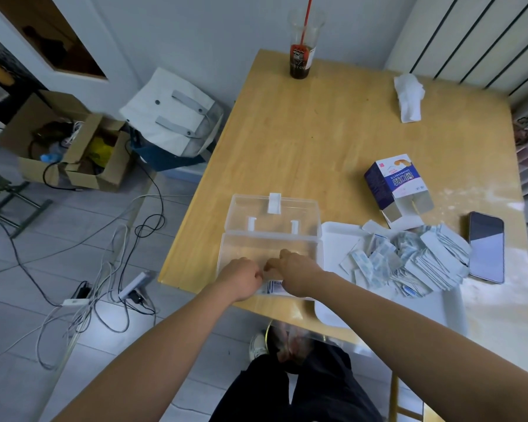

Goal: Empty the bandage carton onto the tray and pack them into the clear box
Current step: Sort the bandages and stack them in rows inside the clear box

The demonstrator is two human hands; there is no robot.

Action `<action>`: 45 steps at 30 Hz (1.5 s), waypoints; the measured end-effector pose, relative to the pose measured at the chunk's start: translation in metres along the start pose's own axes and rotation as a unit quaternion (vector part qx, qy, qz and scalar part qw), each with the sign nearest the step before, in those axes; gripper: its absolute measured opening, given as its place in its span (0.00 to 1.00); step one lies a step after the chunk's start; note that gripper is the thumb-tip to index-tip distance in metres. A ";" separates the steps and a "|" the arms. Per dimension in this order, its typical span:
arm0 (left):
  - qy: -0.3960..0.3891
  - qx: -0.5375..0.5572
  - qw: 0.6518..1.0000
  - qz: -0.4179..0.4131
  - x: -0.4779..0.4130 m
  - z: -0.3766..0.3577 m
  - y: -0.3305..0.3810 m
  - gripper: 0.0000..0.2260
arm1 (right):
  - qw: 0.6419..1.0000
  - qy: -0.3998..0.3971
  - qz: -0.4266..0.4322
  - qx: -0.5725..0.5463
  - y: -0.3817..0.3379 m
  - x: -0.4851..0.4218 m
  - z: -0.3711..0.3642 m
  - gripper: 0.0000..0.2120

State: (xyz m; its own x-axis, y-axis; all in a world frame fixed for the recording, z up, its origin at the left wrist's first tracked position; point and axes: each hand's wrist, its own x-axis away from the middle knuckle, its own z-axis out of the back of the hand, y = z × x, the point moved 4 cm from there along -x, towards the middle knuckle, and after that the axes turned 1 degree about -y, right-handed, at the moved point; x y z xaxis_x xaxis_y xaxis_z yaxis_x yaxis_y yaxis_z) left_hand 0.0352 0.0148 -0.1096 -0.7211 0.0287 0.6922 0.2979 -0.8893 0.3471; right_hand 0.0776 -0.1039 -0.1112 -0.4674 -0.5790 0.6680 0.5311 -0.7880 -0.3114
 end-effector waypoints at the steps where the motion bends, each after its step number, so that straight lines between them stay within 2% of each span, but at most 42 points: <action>1: -0.001 -0.001 1.000 0.002 0.000 0.000 0.000 0.13 | 1.000 -0.005 0.013 -0.005 -0.002 0.000 0.000 0.24; 5: -0.001 -0.014 1.000 0.006 -0.001 -0.001 -0.002 0.13 | 0.999 -0.026 0.009 0.019 -0.001 -0.003 -0.006 0.20; 9: 0.003 -0.027 1.000 0.015 -0.002 -0.001 -0.002 0.14 | 0.998 0.022 0.058 -0.018 -0.006 -0.001 -0.001 0.21; 11: 0.003 -0.027 1.000 0.015 -0.003 -0.002 -0.004 0.15 | 0.996 0.006 0.082 -0.022 -0.007 -0.002 -0.004 0.19; 14: 0.004 -0.033 0.999 0.010 -0.003 -0.003 -0.004 0.15 | 0.997 -0.036 0.071 -0.019 -0.005 -0.003 -0.009 0.16; 19: -0.002 -0.038 0.999 0.009 0.000 -0.001 -0.002 0.16 | 0.996 -0.035 0.072 -0.039 -0.004 -0.002 -0.006 0.20; 21: 0.017 -0.020 1.000 0.010 0.003 0.001 -0.002 0.15 | 0.995 0.001 0.073 -0.070 -0.004 0.003 0.003 0.20; 24: 0.121 0.028 0.992 0.010 0.012 0.013 0.010 0.12 | 0.977 0.123 0.085 -0.153 0.002 0.022 0.029 0.15; 27: 0.226 0.091 0.970 -0.008 0.021 0.029 0.041 0.12 | 0.926 0.236 0.070 -0.287 0.026 0.052 0.055 0.11; 30: 0.272 0.127 0.952 -0.066 0.018 0.040 0.094 0.10 | 0.881 0.311 0.010 -0.355 0.076 0.085 0.064 0.12; 34: 0.216 0.130 0.956 -0.147 0.002 0.027 0.161 0.09 | 0.861 0.370 -0.115 -0.329 0.156 0.119 0.046 0.10; 38: 0.114 0.118 0.972 -0.168 -0.016 -0.004 0.202 0.10 | 0.845 0.399 -0.192 -0.299 0.225 0.152 0.024 0.13; 41: 0.082 0.087 0.977 -0.175 -0.030 -0.023 0.230 0.11 | 0.852 0.373 -0.238 -0.281 0.272 0.166 0.018 0.23; 45: 0.055 0.071 0.985 -0.150 -0.047 -0.034 0.246 0.11 | 0.904 0.248 -0.263 -0.226 0.302 0.153 0.019 0.37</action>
State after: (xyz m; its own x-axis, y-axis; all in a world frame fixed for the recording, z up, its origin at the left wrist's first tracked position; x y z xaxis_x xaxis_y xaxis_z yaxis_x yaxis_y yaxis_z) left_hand 0.1208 -0.2214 -0.0783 -0.8511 0.2234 0.4750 0.1398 -0.7758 0.6153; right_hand 0.1796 -0.4262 -0.0900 -0.8907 -0.0325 0.4535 -0.1485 -0.9219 -0.3578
